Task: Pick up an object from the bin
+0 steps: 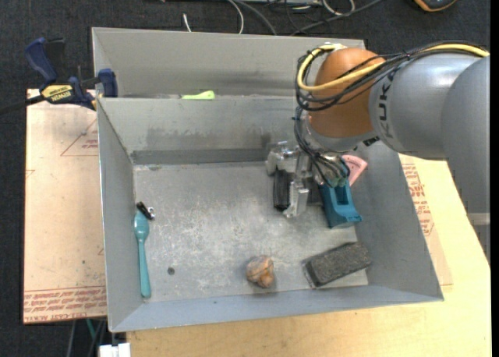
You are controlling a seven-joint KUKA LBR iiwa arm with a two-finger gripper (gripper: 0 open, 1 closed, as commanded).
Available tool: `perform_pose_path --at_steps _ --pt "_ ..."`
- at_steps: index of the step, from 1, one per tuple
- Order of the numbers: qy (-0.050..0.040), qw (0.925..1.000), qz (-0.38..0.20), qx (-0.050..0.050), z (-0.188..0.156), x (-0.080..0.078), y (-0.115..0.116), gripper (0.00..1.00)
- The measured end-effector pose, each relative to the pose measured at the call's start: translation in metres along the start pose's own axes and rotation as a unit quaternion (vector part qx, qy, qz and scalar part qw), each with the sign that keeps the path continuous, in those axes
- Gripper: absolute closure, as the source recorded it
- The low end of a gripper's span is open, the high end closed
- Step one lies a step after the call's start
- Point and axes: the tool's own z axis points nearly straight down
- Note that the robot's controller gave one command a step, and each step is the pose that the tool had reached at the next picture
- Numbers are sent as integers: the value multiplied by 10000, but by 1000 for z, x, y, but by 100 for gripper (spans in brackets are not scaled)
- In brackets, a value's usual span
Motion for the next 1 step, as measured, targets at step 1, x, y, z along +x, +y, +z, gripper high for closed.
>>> perform_pose_path --at_steps 1 --pt "18 9963 -864 -19 -13 21 -22 0"
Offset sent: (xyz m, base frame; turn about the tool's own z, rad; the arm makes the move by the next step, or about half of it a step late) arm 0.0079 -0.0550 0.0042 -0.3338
